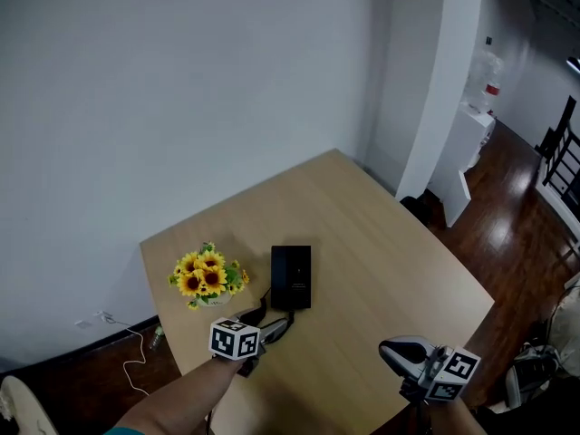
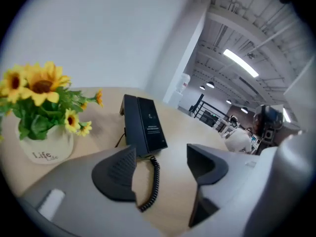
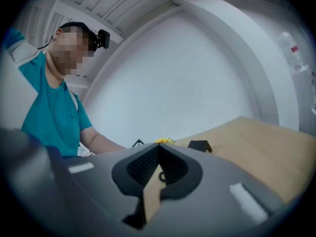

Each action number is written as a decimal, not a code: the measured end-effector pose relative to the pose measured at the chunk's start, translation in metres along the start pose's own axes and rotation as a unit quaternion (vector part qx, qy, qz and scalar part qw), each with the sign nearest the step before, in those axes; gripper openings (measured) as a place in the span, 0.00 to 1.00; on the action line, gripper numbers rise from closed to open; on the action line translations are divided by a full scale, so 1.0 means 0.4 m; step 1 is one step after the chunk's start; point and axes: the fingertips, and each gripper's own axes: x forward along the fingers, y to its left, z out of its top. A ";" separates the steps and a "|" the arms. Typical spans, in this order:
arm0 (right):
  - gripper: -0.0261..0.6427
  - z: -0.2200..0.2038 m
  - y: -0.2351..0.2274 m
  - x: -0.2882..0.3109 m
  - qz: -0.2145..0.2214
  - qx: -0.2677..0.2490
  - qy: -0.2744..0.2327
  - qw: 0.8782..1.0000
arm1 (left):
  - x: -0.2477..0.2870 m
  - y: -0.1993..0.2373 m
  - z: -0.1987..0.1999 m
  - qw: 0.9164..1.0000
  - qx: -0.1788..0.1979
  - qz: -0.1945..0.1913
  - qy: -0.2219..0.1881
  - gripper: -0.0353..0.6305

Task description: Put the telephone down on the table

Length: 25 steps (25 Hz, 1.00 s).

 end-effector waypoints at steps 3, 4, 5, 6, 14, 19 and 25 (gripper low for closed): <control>0.04 0.009 0.033 -0.020 0.019 -0.005 -0.008 1.000 | -0.131 -0.068 0.000 0.998 -0.004 0.008 -0.061 0.40; 0.04 0.017 0.049 -0.024 0.029 -0.004 -0.013 0.999 | -0.180 -0.090 -0.005 0.997 -0.004 0.016 -0.080 0.34; 0.04 0.026 0.068 -0.027 0.040 -0.002 -0.018 0.999 | -0.233 -0.112 -0.010 0.995 -0.005 0.025 -0.101 0.28; 0.04 0.029 0.083 -0.030 0.050 -0.003 -0.017 0.999 | -0.287 -0.134 -0.015 0.992 -0.007 0.033 -0.122 0.23; 0.04 0.024 0.260 -0.029 0.104 -0.028 0.014 0.994 | -0.686 -0.280 -0.052 0.967 -0.007 0.051 -0.250 0.06; 0.04 -0.009 0.452 -0.050 0.097 -0.036 0.025 0.994 | -0.879 -0.373 -0.069 0.960 0.004 0.014 -0.280 0.06; 0.04 -0.057 0.704 -0.119 0.065 -0.029 0.006 0.997 | -1.034 -0.478 -0.184 0.969 0.033 -0.042 -0.240 0.06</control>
